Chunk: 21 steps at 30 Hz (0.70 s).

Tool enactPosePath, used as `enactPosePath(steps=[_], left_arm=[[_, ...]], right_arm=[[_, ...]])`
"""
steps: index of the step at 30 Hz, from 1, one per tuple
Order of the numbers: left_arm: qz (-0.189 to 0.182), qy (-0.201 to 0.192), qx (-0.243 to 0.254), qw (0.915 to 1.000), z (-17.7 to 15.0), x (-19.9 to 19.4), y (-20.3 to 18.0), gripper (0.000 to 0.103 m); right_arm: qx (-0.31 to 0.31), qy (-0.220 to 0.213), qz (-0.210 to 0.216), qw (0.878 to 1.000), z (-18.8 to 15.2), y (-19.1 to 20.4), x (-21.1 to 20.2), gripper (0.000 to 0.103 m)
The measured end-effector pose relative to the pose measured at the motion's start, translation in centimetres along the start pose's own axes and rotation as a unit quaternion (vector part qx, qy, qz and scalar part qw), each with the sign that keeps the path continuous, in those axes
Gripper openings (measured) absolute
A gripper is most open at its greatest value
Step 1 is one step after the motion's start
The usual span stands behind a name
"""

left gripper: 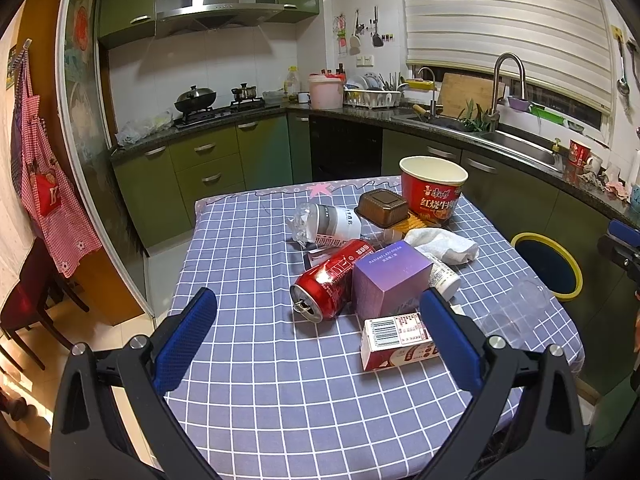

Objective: Collect trash

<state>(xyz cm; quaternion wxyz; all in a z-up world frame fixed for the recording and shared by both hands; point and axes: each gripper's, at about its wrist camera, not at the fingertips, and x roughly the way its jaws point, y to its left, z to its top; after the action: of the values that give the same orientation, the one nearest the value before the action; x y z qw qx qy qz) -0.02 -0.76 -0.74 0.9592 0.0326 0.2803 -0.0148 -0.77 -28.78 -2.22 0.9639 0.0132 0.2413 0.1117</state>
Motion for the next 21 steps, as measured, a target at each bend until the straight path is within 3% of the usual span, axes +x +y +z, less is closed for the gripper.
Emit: enactPosePath(steps=[21], left_arm=[[-0.002, 0.003, 0.002, 1.0000, 0.06, 0.13, -0.08, 0.097]], right_arm=[[0.001, 0.002, 0.000, 1.000, 0.02, 0.02, -0.17, 0.099]])
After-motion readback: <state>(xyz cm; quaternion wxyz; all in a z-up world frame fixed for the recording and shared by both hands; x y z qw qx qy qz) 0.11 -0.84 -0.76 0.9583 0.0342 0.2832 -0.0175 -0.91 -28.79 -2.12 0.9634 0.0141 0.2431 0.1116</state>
